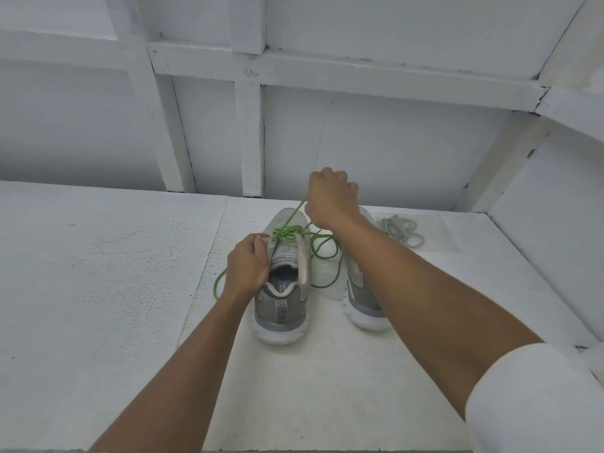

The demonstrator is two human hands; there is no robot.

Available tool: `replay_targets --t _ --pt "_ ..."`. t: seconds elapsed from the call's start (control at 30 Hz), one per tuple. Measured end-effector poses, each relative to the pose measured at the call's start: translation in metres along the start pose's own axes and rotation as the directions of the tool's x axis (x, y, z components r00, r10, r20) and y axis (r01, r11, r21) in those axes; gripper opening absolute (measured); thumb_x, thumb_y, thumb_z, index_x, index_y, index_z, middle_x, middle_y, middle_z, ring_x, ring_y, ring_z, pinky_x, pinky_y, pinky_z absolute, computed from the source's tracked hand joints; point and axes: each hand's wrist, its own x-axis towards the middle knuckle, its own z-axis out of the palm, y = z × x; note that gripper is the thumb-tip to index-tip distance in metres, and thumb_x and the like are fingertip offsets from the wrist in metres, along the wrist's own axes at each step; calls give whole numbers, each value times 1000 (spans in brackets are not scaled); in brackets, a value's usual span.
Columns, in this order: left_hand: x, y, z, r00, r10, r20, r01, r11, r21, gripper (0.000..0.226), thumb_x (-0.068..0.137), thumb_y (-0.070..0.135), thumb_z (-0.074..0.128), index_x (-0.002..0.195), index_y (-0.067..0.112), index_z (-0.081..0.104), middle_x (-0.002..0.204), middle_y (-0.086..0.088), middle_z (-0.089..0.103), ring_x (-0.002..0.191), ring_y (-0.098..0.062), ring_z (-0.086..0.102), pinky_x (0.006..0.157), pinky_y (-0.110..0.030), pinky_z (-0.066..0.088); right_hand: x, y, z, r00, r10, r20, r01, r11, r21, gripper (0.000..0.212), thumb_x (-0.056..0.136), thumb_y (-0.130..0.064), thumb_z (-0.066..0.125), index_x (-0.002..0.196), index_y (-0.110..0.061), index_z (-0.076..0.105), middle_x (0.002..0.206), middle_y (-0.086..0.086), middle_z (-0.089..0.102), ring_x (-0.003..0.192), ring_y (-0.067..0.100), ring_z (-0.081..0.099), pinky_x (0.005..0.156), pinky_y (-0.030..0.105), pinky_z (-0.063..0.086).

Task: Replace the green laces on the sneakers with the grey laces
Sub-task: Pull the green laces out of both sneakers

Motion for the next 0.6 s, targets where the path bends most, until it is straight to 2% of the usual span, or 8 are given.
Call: replay_targets --t 0.07,0.13,0.23,0.3,0.43,0.6 --pt "0 0 1 1000 6 1 -6 1000 8 38 103 19 32 119 8 65 121 -11 65 112 -28 56 93 -32 39 -1 -1 3 999 2 32 -6 993 119 32 88 -13 51 120 -12 51 125 8 47 119 31 41 91 43 35" --pt "0 0 1 1000 9 -2 -9 1000 10 38 103 18 32 118 8 65 119 -11 66 110 -28 56 91 -32 39 -8 -12 14 984 -108 144 84 983 162 38 88 -22 55 125 -15 51 136 6 43 131 31 33 101 48 31" --pt "1 -1 1 1000 13 1 -13 1000 20 38 102 17 31 110 6 67 110 -13 68 98 -28 58 83 -34 40 -20 -27 36 934 -202 296 202 979 29 29 88 -21 54 116 -21 59 145 2 38 143 31 13 111 54 18" --pt "2 -2 2 1000 12 1 -12 1000 18 38 102 17 31 108 6 67 107 -14 68 95 -29 58 81 -34 41 -22 -29 42 937 -203 284 214 977 -9 20 90 -18 52 108 -20 62 135 1 47 143 30 14 110 54 19" --pt "0 0 0 1000 -5 -4 5 1000 9 38 102 19 32 115 8 67 115 -12 67 105 -29 57 87 -33 41 -13 -18 24 964 -150 218 130 986 102 7 92 -23 54 91 -24 60 110 -2 57 125 26 34 97 46 29" --pt "-1 1 0 1000 -20 -5 20 1000 -7 38 103 20 32 120 10 65 121 -11 65 111 -27 56 93 -33 40 6 6 -5 998 49 -25 -46 992 120 17 93 -16 49 107 -15 59 114 6 54 113 31 43 90 42 34"
